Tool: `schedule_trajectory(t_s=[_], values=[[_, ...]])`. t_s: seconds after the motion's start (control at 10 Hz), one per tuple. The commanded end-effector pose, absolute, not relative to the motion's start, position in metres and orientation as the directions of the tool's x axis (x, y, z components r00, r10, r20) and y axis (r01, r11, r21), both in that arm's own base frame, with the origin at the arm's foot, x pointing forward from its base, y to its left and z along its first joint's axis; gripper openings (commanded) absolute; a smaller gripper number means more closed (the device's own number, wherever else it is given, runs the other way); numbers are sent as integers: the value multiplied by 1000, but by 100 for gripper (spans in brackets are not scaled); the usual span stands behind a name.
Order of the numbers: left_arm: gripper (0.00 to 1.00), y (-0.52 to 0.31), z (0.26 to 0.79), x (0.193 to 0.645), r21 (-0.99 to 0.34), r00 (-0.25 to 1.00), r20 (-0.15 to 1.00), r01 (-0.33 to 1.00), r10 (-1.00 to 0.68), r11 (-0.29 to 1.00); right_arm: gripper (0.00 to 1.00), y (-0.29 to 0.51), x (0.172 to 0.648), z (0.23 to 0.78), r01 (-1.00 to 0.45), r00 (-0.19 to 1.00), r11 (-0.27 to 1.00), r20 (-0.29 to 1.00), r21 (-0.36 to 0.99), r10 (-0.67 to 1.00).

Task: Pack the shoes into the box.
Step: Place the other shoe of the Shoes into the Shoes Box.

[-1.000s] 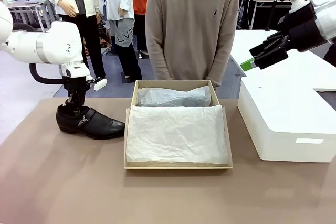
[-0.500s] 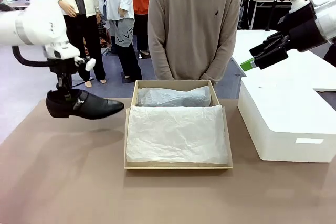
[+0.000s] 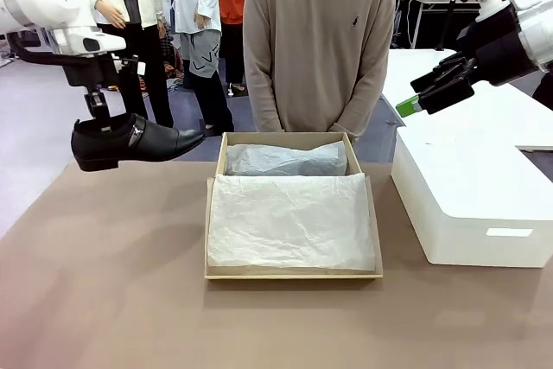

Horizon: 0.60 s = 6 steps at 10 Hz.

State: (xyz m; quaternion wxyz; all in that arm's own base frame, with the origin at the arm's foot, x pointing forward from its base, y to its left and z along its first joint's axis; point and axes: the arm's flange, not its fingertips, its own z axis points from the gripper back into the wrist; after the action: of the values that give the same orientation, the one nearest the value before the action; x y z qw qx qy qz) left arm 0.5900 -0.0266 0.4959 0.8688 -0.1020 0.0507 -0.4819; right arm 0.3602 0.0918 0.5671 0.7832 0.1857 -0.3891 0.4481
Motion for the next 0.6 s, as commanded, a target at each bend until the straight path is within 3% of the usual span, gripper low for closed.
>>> schedule_trajectory(t_s=[0.0, 0.1, 0.5], values=[[0, -33, 514, 588, -245, 615, 34, 769, -788, 590, 100, 91, 364, 566, -857, 272, 511, 789, -62, 552], [0, -35, 517, 585, -202, 614, -8, 772, -789, 603, 100, 91, 364, 566, -857, 272, 511, 789, -62, 552], [0, -30, 503, 589, -234, 573, 12, 798, -819, 555, 100, 91, 364, 566, -857, 272, 511, 789, -62, 552]])
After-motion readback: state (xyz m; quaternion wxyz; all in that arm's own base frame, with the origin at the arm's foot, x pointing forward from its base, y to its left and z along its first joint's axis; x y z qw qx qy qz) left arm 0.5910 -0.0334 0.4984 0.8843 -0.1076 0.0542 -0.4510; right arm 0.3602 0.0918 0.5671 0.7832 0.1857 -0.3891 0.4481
